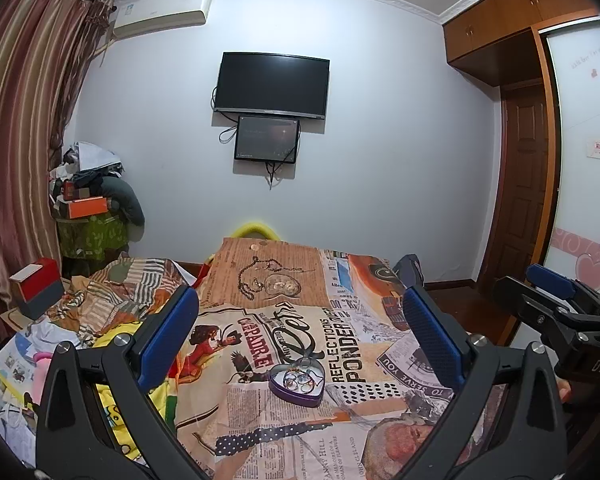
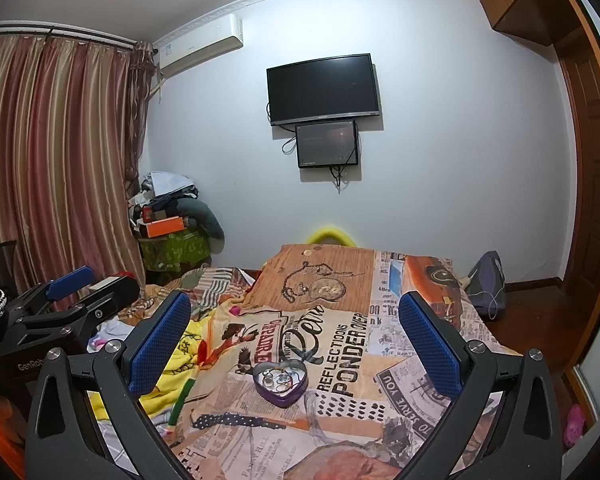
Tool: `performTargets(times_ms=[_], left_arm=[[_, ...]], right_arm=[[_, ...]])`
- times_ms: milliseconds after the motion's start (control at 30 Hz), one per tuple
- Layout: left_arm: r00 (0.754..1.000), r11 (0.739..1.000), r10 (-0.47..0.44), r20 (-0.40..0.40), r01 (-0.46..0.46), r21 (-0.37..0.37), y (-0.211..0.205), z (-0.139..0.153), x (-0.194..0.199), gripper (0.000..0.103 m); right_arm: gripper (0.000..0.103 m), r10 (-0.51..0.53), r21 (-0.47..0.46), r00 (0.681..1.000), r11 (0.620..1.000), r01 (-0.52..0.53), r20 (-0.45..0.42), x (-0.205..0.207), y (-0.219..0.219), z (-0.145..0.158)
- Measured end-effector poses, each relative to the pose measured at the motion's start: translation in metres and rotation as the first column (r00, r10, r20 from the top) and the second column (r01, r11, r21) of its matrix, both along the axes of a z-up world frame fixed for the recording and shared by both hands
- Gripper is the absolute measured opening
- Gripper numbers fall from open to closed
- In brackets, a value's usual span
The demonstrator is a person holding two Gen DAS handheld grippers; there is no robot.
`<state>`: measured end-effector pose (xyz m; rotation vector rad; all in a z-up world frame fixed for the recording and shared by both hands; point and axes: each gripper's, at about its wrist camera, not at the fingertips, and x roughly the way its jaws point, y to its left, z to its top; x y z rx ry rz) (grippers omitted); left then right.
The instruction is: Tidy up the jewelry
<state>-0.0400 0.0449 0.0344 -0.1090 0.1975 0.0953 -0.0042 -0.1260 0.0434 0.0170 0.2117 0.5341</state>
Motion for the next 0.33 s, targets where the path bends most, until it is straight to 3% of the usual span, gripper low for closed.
performTargets(times_ms=[333], left_arm=[[1.0,1.0,0.0,-0.024,0.001,0.005,0.0012,-0.0066,0.0053,0.102]], right_arm=[[0.103,0.001,-0.004,1.0,1.0,-0.001,-0.015,0.0021,0.0018,-0.0041]])
